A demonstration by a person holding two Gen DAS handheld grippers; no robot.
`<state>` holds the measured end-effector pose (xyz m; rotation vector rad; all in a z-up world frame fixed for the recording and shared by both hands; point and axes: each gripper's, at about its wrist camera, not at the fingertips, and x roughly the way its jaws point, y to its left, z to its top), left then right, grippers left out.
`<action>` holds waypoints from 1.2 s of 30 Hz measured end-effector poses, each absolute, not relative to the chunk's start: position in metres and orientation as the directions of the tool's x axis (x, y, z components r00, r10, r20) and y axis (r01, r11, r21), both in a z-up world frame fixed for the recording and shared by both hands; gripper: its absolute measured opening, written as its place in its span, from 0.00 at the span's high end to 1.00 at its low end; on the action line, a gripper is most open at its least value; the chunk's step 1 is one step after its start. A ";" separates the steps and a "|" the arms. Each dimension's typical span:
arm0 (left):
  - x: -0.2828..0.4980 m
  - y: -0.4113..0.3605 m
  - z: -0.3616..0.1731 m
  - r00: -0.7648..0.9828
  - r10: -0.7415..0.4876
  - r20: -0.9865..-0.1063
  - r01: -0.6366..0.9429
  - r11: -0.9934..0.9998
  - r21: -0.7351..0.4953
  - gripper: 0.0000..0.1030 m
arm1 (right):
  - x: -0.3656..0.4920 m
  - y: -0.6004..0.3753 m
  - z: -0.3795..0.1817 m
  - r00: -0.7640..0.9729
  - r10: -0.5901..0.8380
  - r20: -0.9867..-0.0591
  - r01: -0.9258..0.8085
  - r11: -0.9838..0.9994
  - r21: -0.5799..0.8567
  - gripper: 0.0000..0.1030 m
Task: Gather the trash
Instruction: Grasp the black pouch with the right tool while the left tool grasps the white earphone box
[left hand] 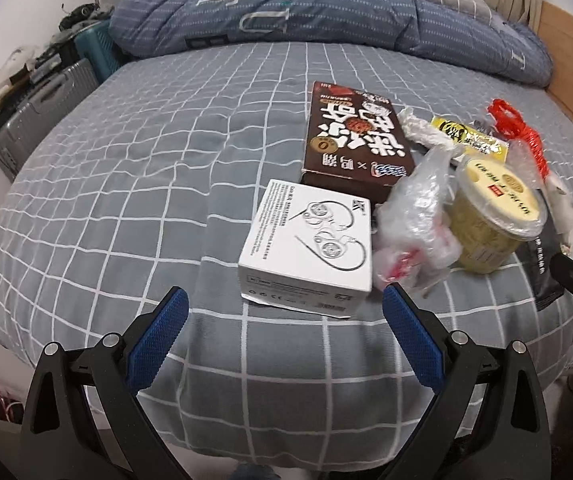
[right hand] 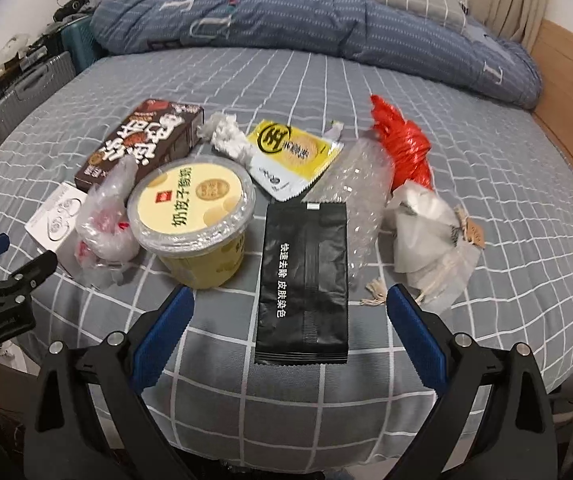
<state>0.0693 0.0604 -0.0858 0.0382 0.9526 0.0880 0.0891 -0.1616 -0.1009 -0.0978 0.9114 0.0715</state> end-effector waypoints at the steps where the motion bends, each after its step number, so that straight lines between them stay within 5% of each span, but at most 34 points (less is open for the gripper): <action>1: 0.070 0.063 -0.088 0.573 0.087 -0.815 -0.057 0.996 0.066 0.07 | 0.091 -0.162 -0.103 0.604 0.021 -0.797 -0.100 0.994 -0.049 0.10; 8: 0.082 0.062 -0.091 0.563 0.066 -0.824 -0.045 0.998 0.049 0.07 | 0.104 -0.169 -0.115 0.561 0.032 -0.827 -0.063 0.998 -0.004 0.10; 20: 0.098 0.061 -0.102 0.530 0.017 -0.848 -0.009 1.000 0.015 0.28 | 0.138 -0.172 -0.135 0.500 0.027 -0.866 -0.059 0.998 -0.003 0.21; 30: 0.098 0.059 -0.103 0.538 0.013 -0.843 -0.006 1.000 0.012 0.31 | 0.146 -0.177 -0.144 0.472 0.007 -0.882 -0.022 1.000 -0.004 0.45; 36: 0.095 0.063 -0.096 0.552 0.018 -0.834 -0.021 1.000 0.008 0.31 | 0.148 -0.182 -0.145 0.458 0.017 -0.889 -0.017 1.000 0.011 0.50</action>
